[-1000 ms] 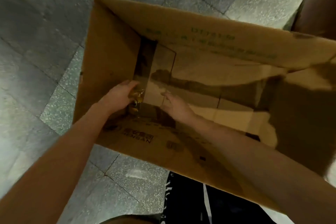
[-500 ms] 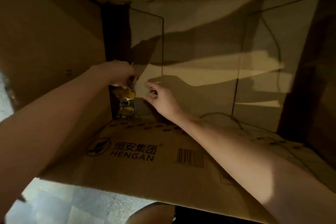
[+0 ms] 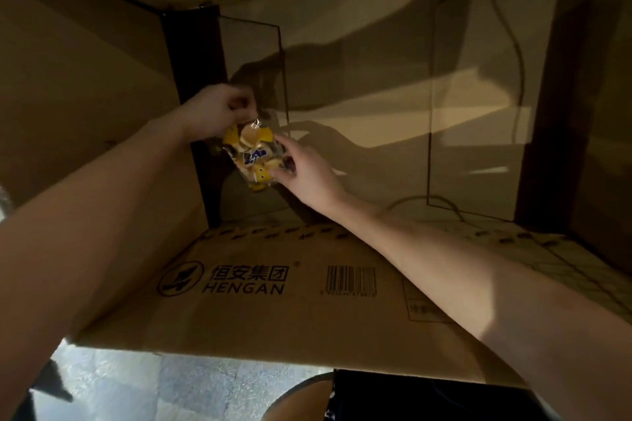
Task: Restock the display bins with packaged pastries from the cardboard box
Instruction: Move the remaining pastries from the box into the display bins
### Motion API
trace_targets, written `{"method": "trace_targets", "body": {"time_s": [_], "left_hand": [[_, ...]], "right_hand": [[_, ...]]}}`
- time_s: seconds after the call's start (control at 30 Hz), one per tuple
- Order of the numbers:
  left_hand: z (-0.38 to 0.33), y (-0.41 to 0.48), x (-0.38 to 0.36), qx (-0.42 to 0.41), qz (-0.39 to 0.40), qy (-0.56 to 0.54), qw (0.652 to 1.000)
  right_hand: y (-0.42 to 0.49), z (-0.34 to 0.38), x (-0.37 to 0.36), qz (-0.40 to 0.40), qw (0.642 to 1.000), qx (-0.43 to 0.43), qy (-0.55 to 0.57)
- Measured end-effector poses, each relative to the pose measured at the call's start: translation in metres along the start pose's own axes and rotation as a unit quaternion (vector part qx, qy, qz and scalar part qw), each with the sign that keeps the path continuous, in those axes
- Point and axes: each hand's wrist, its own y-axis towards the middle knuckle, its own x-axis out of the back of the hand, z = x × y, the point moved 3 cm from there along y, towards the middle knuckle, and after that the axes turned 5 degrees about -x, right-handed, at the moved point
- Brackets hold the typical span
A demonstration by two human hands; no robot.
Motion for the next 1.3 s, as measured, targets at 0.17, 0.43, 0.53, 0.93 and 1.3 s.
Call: {"method": "trace_targets", "body": {"time_s": [0.17, 0.43, 0.53, 0.93, 1.3], "left_hand": [[-0.003, -0.010, -0.002, 0.026, -0.103, -0.145, 0.984], [-0.058, -0.070, -0.006, -0.032, -0.173, -0.270, 0.947], [-0.084, -0.106, -0.001, -0.079, -0.216, -0.293, 0.928], [-0.136, -0.261, 0.000, -0.125, -0.318, -0.470, 0.814], [-0.145, -0.431, -0.060, -0.064, -0.554, -0.495, 0.666]], "right_hand": [[0.004, -0.008, 0.031, -0.043, 0.997, -0.029, 0.060], [-0.026, 0.036, 0.098, -0.064, 0.988, -0.089, 0.113], [-0.044, 0.069, 0.122, -0.079, 0.990, -0.053, 0.103], [-0.152, 0.220, 0.131, -0.059, 0.994, 0.078, 0.047], [-0.241, 0.309, 0.053, 0.178, 0.961, 0.207, -0.053]]}}
